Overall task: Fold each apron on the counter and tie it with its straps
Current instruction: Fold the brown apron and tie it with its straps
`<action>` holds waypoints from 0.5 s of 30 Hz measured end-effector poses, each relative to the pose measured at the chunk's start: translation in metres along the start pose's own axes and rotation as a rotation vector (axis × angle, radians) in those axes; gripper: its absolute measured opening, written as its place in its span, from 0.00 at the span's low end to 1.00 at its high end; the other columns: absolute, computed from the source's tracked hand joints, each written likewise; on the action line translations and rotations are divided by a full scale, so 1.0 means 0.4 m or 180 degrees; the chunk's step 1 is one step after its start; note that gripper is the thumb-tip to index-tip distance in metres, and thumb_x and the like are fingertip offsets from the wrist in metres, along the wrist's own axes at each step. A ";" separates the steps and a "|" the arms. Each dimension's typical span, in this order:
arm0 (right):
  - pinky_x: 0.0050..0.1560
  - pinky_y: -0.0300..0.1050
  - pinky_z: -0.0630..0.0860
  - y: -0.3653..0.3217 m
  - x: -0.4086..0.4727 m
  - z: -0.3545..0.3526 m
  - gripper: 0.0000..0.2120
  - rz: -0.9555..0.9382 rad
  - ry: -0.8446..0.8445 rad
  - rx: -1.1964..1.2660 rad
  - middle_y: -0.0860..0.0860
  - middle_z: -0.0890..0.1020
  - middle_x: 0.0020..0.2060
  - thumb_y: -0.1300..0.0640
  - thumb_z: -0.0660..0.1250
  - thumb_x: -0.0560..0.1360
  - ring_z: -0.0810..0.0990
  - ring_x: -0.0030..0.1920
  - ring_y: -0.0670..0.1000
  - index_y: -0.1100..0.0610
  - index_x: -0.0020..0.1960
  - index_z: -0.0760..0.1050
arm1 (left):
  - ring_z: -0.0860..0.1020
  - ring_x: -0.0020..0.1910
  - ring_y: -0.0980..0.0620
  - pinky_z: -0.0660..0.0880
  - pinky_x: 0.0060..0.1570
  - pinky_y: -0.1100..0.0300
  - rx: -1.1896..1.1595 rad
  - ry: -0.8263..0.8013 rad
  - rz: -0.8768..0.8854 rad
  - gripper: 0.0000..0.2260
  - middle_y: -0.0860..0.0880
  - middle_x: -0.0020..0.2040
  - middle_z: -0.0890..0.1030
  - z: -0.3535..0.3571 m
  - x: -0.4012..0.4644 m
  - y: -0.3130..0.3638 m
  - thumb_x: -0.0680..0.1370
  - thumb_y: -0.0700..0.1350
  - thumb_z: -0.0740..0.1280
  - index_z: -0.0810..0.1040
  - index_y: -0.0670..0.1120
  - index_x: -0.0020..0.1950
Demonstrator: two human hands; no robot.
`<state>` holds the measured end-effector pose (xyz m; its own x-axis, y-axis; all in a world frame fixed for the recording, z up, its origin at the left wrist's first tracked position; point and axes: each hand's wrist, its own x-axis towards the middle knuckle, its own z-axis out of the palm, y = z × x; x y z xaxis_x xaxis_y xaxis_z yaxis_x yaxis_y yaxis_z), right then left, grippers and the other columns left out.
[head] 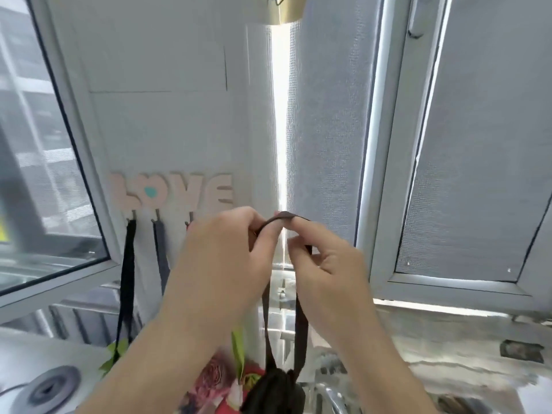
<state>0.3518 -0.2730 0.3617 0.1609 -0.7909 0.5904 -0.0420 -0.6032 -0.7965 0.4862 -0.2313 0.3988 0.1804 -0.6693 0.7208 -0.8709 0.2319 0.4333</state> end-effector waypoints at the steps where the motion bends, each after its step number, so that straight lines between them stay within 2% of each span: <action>1: 0.32 0.32 0.68 0.014 0.015 -0.011 0.20 0.0073 -0.0018 -0.0021 0.38 0.84 0.43 0.64 0.63 0.84 0.77 0.31 0.42 0.42 0.62 0.84 | 0.79 0.30 0.57 0.76 0.34 0.57 0.0090 -0.0038 -0.0059 0.15 0.56 0.29 0.80 0.007 0.014 0.003 0.81 0.59 0.67 0.80 0.54 0.39; 3: 0.31 0.28 0.67 0.041 0.047 -0.046 0.19 0.0204 -0.0050 -0.0011 0.34 0.81 0.39 0.62 0.63 0.84 0.75 0.28 0.39 0.42 0.64 0.83 | 0.78 0.30 0.57 0.78 0.34 0.53 0.0259 -0.0043 -0.0158 0.15 0.55 0.28 0.80 0.035 0.039 0.017 0.81 0.60 0.67 0.80 0.53 0.38; 4: 0.30 0.28 0.66 0.052 0.060 -0.058 0.19 0.0261 -0.0067 0.0017 0.35 0.81 0.38 0.62 0.63 0.84 0.73 0.26 0.40 0.41 0.64 0.83 | 0.78 0.30 0.57 0.78 0.34 0.52 0.0335 -0.0021 -0.0181 0.15 0.56 0.28 0.79 0.044 0.048 0.020 0.80 0.61 0.67 0.81 0.54 0.38; 5: 0.29 0.29 0.64 0.062 0.073 -0.071 0.19 0.0298 -0.0075 0.0031 0.37 0.81 0.37 0.61 0.63 0.83 0.70 0.24 0.43 0.40 0.63 0.83 | 0.78 0.30 0.57 0.77 0.33 0.52 0.0407 0.0007 -0.0192 0.15 0.57 0.27 0.79 0.056 0.057 0.028 0.80 0.61 0.67 0.81 0.54 0.39; 7: 0.28 0.37 0.65 0.077 0.097 -0.086 0.19 0.0299 -0.0079 -0.0024 0.48 0.82 0.37 0.61 0.63 0.83 0.66 0.24 0.47 0.39 0.61 0.83 | 0.78 0.31 0.56 0.78 0.33 0.52 0.0493 0.0037 -0.0153 0.14 0.57 0.27 0.78 0.070 0.072 0.035 0.79 0.62 0.68 0.83 0.55 0.40; 9: 0.30 0.43 0.69 0.085 0.123 -0.095 0.19 0.0295 -0.0101 -0.0018 0.55 0.82 0.40 0.61 0.64 0.83 0.68 0.26 0.50 0.38 0.60 0.83 | 0.78 0.31 0.55 0.78 0.33 0.52 0.0580 0.0085 -0.0072 0.13 0.57 0.27 0.77 0.084 0.088 0.041 0.79 0.61 0.68 0.83 0.55 0.41; 12: 0.30 0.40 0.67 0.079 0.162 -0.098 0.18 0.0241 -0.0127 0.0004 0.57 0.83 0.42 0.60 0.64 0.83 0.65 0.26 0.47 0.37 0.57 0.84 | 0.76 0.29 0.54 0.73 0.28 0.56 0.0922 0.0323 0.0239 0.12 0.57 0.27 0.76 0.094 0.112 0.046 0.78 0.58 0.69 0.81 0.54 0.38; 14: 0.29 0.41 0.66 0.066 0.190 -0.093 0.19 0.0126 -0.0085 0.0072 0.58 0.83 0.42 0.60 0.64 0.82 0.65 0.25 0.49 0.36 0.54 0.84 | 0.74 0.32 0.50 0.69 0.33 0.55 0.1234 0.0533 0.0560 0.13 0.56 0.29 0.75 0.096 0.135 0.042 0.79 0.55 0.70 0.80 0.53 0.36; 15: 0.30 0.44 0.68 0.064 0.202 -0.089 0.19 0.0071 -0.0067 0.0097 0.58 0.83 0.43 0.60 0.64 0.82 0.69 0.28 0.53 0.36 0.53 0.85 | 0.73 0.35 0.48 0.67 0.39 0.53 0.1305 0.0585 0.0712 0.13 0.56 0.30 0.74 0.097 0.146 0.036 0.78 0.54 0.69 0.80 0.52 0.35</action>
<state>0.3287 -0.3559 0.3937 0.1809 -0.8016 0.5699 -0.0157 -0.5817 -0.8132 0.4665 -0.2944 0.4263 0.0140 -0.4910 0.8711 -0.9988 0.0344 0.0355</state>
